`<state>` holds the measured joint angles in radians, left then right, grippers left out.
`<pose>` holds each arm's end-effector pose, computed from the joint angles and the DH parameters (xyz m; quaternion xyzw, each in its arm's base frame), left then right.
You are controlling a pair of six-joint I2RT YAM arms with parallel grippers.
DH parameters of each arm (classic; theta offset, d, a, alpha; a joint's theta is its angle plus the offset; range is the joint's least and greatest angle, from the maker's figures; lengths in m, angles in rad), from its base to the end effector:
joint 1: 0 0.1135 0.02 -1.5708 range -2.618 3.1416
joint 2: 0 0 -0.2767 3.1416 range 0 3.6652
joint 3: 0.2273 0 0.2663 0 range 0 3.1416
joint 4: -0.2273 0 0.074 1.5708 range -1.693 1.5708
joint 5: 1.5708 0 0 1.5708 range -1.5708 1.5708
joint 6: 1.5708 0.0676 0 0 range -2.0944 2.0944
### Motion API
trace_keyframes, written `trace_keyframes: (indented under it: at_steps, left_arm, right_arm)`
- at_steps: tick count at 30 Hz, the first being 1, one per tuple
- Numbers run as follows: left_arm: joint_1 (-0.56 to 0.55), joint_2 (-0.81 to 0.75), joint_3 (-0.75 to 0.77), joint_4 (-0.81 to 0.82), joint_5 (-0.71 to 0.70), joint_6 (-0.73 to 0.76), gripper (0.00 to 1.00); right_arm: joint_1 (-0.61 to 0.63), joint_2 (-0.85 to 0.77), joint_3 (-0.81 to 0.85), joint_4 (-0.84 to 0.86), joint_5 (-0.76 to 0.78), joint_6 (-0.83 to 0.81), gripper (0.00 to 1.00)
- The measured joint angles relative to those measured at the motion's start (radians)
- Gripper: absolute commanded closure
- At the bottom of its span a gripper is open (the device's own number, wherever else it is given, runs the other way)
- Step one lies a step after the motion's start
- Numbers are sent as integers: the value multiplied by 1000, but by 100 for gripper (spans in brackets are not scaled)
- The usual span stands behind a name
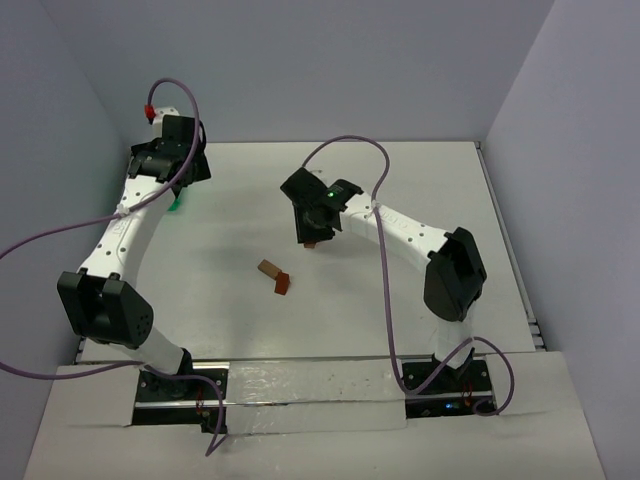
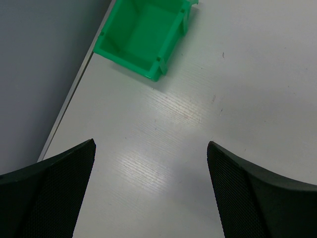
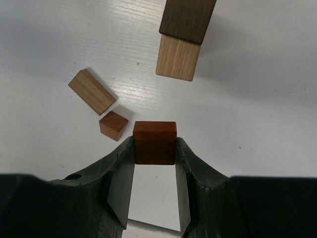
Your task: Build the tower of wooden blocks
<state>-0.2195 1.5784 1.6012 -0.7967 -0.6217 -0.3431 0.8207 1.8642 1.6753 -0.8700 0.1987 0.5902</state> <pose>0.3720 -0.0426 0.3660 -0.1726 0.8685 0.1683 0.4331 0.3062 0.3090 0.2663 -0.0857 0.9592 0.0903 0.2540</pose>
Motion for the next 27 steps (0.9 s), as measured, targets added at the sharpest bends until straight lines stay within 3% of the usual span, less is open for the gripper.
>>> trace_keyframes:
  at_steps: [27]
  left_arm:
    - [22, -17, 0, 0, 24, -1, 1]
  right_arm:
    - [-63, 88, 124, -66, -43, 41, 96]
